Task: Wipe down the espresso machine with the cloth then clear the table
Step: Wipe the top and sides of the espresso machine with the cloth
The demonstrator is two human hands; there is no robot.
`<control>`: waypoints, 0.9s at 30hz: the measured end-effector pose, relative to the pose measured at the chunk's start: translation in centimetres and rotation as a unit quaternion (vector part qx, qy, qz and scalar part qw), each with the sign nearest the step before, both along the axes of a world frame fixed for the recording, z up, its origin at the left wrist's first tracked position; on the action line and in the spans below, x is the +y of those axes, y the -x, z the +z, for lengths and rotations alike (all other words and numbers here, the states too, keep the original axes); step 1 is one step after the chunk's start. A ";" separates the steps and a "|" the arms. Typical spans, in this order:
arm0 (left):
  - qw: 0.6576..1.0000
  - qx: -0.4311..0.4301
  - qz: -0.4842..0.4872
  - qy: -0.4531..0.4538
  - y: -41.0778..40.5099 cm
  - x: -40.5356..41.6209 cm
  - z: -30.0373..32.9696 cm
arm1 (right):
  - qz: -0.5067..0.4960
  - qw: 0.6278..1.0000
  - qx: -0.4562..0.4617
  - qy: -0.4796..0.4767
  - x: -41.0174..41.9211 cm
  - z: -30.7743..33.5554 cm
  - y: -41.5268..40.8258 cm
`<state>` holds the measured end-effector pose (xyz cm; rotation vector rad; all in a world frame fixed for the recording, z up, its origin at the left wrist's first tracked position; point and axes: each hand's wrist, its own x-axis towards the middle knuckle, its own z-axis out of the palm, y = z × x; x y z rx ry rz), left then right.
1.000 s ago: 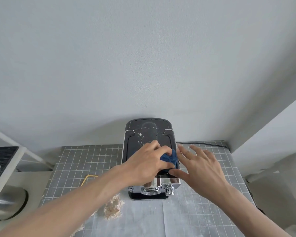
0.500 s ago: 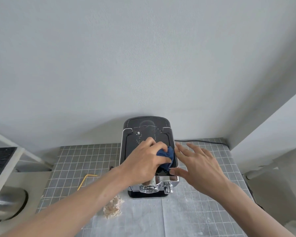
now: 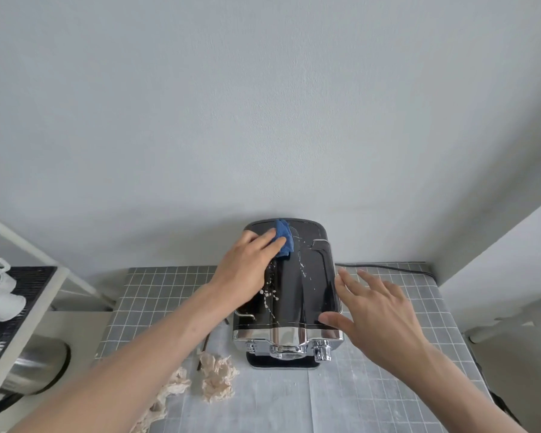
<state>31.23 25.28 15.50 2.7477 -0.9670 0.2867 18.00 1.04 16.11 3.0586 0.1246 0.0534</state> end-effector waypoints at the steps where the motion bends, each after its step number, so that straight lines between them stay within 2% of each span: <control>1: 1.000 0.000 -0.002 -0.004 0.8 0.2 0.1 | -0.002 1.000 0.000 -0.002 0.0 -0.1 0.0; 9: 0.996 0.077 -0.033 0.024 7.1 1.9 1.6 | -0.014 1.000 -0.011 -0.023 0.1 -0.3 0.4; 13: 0.996 0.079 -0.026 0.023 6.3 1.9 1.5 | -0.022 0.999 -0.036 -0.030 0.4 -0.4 0.4; 16: 0.996 0.081 0.025 -0.031 4.4 0.2 1.5 | -0.019 0.999 -0.037 -0.030 0.6 -0.4 0.1; 21: 0.991 0.083 0.085 -0.060 1.6 -2.5 2.4 | -0.011 0.999 -0.046 -0.027 0.3 -0.5 0.0; 27: 0.994 0.100 0.045 -0.019 2.6 -0.1 1.8 | -0.011 0.999 -0.047 -0.024 0.2 -0.5 0.2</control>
